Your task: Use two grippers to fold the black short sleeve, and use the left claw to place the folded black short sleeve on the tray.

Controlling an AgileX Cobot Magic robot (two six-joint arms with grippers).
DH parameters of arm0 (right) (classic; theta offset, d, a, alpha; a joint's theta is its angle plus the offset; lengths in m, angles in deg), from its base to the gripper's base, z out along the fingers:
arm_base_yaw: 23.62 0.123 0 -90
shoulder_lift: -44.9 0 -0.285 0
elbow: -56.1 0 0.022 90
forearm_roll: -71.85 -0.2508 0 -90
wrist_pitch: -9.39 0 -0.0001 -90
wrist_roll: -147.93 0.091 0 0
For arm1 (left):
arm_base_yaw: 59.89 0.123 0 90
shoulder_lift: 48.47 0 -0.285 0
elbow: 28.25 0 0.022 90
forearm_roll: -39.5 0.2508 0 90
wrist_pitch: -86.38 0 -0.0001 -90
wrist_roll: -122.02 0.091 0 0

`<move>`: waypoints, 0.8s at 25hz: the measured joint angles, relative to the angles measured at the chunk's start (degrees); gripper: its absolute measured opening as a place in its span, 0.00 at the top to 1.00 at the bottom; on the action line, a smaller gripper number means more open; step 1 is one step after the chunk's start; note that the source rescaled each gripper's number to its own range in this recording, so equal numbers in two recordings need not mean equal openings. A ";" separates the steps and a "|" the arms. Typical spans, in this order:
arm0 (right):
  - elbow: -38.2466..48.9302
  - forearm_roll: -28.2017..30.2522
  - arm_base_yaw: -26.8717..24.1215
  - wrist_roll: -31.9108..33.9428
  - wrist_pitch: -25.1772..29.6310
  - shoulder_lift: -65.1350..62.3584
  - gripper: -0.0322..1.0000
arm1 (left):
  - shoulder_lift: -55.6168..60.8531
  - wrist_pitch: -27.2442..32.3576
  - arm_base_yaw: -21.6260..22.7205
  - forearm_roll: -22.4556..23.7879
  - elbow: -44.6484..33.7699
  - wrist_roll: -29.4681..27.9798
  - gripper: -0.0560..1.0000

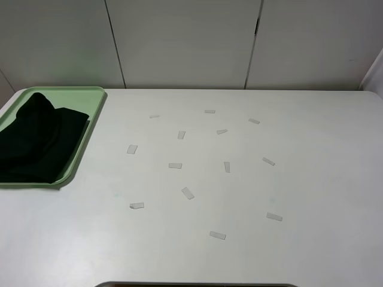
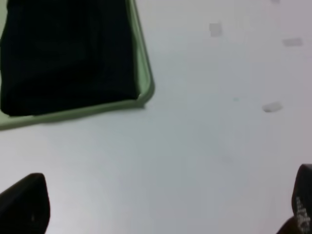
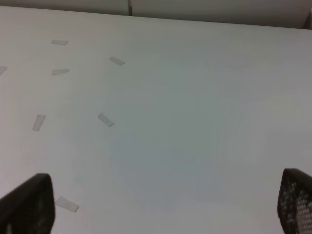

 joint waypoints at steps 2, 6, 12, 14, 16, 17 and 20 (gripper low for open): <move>0.00 0.00 0.00 0.00 0.00 0.00 0.00 | 0.00 -1.27 0.00 -0.28 -0.60 0.00 0.00; 0.00 0.00 0.00 0.00 0.00 0.00 0.00 | 0.00 -3.31 0.00 -0.50 -1.78 0.00 0.00; 0.00 0.00 0.00 0.00 0.00 0.00 0.00 | 0.00 -3.37 0.00 -0.50 -1.98 0.00 0.00; 0.00 0.00 0.00 0.00 0.00 0.00 0.00 | 0.00 -3.37 0.00 -0.50 -1.98 0.00 0.00; 0.00 0.00 0.00 0.00 0.00 0.00 0.00 | 0.00 -3.37 0.00 -0.50 -1.98 0.00 0.00; 0.00 0.00 0.00 0.00 0.00 0.00 0.00 | 0.00 -3.37 0.00 -0.50 -1.98 0.00 0.00; 0.00 0.00 0.00 0.00 0.00 0.00 0.00 | 0.00 -3.37 0.00 -0.38 -1.98 0.00 0.00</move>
